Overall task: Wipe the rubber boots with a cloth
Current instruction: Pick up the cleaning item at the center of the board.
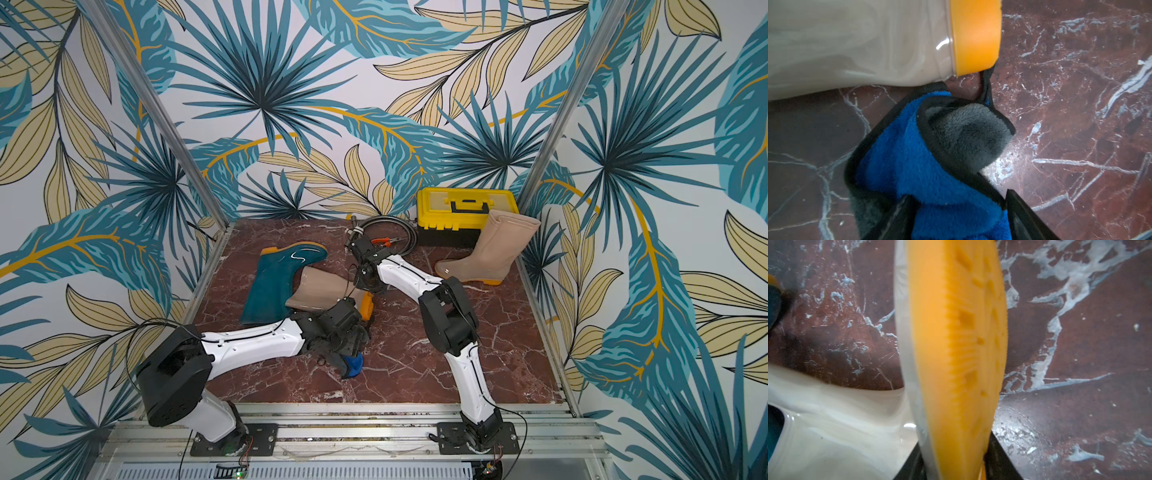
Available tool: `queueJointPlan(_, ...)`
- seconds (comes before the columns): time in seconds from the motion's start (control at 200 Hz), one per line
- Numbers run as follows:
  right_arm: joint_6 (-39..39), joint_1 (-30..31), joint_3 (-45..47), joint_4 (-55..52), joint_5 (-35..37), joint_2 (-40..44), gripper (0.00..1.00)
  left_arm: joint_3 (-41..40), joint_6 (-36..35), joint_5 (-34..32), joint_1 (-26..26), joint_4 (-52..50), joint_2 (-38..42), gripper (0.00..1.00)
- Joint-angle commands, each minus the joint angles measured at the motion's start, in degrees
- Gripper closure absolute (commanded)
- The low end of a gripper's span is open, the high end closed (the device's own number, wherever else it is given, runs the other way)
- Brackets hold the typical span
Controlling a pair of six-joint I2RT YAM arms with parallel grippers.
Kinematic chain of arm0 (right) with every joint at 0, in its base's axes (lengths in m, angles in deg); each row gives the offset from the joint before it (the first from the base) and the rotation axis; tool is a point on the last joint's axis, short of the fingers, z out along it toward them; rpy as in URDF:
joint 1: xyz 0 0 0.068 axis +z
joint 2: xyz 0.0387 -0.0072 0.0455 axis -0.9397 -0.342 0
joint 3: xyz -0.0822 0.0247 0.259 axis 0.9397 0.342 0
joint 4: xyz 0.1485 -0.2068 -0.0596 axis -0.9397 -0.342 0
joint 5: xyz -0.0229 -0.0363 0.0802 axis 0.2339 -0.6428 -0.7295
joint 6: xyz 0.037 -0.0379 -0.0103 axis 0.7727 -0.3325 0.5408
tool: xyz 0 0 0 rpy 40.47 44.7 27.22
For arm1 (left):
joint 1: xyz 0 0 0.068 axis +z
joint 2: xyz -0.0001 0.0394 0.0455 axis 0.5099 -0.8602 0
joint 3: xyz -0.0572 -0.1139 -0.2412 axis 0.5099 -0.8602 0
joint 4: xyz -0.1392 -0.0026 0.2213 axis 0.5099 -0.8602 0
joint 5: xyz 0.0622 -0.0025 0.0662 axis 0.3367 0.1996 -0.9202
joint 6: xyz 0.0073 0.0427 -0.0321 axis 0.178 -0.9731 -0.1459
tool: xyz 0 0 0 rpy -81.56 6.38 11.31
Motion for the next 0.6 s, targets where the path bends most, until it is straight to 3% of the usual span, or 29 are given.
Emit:
queueJointPlan(0.0, -2.14, -2.26, 5.42, -5.31, 3.64, 1.10, 0.79, -0.49, 1.36, -5.31, 0.05, -3.76, -1.72, 0.30)
queueJointPlan(0.125, -5.09, -4.81, 9.33, -5.27, 4.87, 5.28, 0.90, -1.82, 2.41, -5.62, 0.16, -5.17, -2.16, 0.44)
queueJointPlan(0.295, -11.16, -6.82, 10.92, -9.22, 6.86, 10.22, 0.93, -4.73, 2.91, -4.19, 0.67, -5.22, 1.82, 0.79)
queueJointPlan(0.426, -13.68, -6.91, 12.78, -13.76, 9.01, 14.03, 0.93, -7.06, 2.01, -3.90, 1.50, -5.41, 8.46, 0.97)
queueJointPlan(0.596, -13.62, -7.71, 20.18, -14.07, 8.63, 20.73, 0.93, -10.61, 2.20, -4.17, 5.19, -8.40, 21.27, 1.00)
